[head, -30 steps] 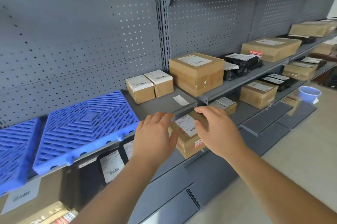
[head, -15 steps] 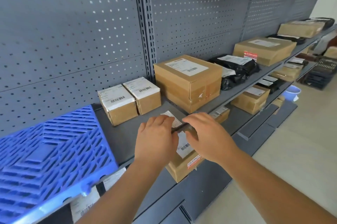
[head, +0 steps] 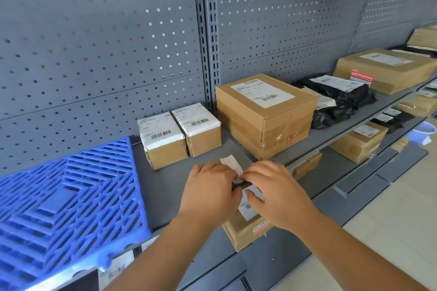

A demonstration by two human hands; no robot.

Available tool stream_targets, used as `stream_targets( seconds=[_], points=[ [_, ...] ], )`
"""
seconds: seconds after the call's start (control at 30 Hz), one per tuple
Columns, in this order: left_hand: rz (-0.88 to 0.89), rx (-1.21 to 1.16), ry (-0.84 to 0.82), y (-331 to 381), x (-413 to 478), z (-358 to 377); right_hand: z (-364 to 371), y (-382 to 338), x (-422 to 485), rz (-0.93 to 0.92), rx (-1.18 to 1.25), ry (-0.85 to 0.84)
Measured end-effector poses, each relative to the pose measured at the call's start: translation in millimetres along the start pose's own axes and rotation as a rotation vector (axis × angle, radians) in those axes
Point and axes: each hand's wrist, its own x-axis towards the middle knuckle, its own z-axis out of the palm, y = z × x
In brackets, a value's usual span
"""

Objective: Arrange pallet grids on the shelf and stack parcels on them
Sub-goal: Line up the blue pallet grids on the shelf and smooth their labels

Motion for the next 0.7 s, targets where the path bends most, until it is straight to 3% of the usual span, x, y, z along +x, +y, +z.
stream_targets(
  seconds=[0.2,0.4,0.7],
  points=[
    [-0.011,0.036,0.08,9.3,-9.4,4.3,-5.3,5.2,-2.1,-0.071,0.069,0.009],
    [-0.05,0.05,0.182,22.2,-25.0,-2.9,-15.4,13.3,-4.8,-0.031,0.165,-0.024],
    [-0.273,-0.143,0.362,32.1,-64.4,-50.3,-8.0,-14.9,6.7,-0.12,0.299,0.061]
  ],
)
